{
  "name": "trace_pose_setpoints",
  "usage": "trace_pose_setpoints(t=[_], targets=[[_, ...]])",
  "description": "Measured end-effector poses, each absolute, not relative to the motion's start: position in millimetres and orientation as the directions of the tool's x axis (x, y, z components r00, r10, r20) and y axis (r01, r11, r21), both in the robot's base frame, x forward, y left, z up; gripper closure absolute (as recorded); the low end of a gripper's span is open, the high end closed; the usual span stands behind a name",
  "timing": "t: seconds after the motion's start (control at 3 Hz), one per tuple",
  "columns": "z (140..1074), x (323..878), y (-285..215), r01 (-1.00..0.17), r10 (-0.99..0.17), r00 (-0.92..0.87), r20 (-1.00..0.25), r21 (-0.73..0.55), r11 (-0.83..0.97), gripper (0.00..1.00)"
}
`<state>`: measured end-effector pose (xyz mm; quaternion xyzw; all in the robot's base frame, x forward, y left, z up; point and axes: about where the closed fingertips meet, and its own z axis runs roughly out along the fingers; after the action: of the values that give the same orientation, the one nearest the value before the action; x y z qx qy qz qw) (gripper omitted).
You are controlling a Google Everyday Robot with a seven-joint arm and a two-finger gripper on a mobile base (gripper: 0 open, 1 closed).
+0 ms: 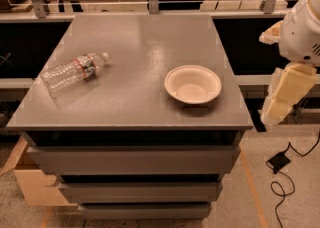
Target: Move paper bowl near water bottle
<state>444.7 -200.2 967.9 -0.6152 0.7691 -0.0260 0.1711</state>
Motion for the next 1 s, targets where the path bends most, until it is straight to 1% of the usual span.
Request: trace_pose_setpoints(t=[0.67, 1.0], targets=[[923, 468, -159, -0.967, -0.959, -0.084, -0.272, -0.210, 0.144, 0.00], [897, 478, -136, -0.982, -0.968, -0.019, -0.248, -0.179, 0.065, 0.00]])
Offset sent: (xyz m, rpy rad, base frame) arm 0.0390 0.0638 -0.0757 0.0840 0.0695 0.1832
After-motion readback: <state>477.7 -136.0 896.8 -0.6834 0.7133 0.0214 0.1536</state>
